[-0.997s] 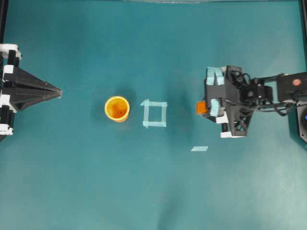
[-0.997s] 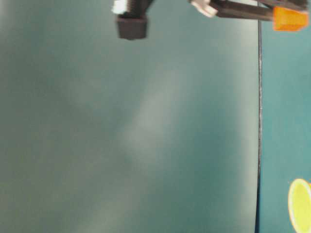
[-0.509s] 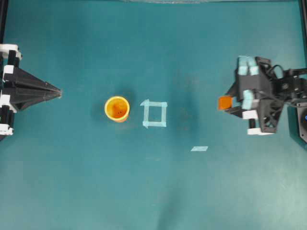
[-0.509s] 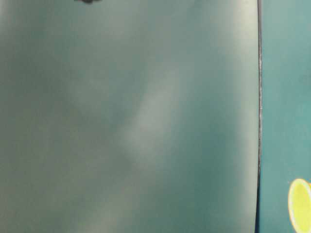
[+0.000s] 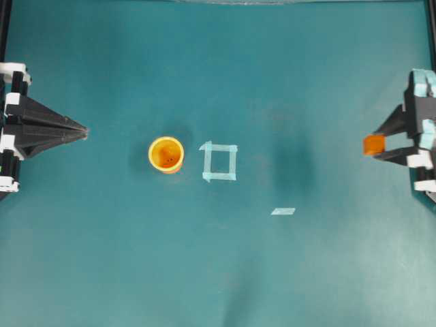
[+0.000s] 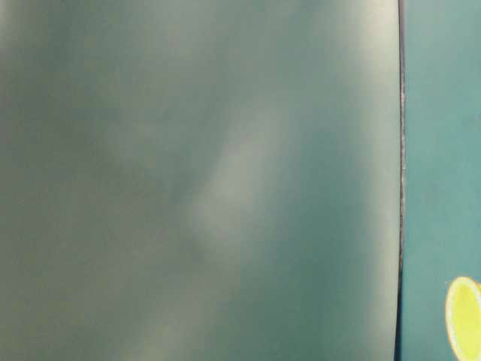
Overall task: Move the block to the right with right arm.
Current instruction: 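Carry the held orange cube rightward off the table edge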
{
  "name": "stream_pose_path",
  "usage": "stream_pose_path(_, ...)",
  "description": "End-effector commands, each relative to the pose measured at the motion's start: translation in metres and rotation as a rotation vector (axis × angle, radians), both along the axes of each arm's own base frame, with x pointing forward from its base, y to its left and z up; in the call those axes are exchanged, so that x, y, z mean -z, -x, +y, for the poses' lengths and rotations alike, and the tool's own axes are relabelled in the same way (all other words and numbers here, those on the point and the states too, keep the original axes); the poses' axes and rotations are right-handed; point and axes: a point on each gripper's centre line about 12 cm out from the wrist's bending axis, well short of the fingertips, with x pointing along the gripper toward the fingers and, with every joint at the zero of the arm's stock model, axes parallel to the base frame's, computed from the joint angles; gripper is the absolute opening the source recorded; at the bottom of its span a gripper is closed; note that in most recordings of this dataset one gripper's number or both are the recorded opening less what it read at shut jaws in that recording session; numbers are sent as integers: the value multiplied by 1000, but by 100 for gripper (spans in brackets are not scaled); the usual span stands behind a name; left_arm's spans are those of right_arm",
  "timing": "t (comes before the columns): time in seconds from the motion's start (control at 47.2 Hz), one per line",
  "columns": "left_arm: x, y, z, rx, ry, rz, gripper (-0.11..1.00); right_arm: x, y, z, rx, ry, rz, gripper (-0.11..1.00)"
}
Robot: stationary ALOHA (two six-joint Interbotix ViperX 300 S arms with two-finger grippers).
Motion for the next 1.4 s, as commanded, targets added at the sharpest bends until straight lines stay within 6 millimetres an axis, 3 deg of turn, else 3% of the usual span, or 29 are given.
stream_pose_path(0.0,-10,-3,0,2,0,-23,0,-6,6,1,3,-8,-6,41)
stream_pose_path(0.679,-9,-3,0,2,-1,-14,0,-15,65,3,27,-31,34,41)
stream_pose_path(1.378,-9,-3,0,2,0,-12,0,-17,81,4,27,-27,28,41)
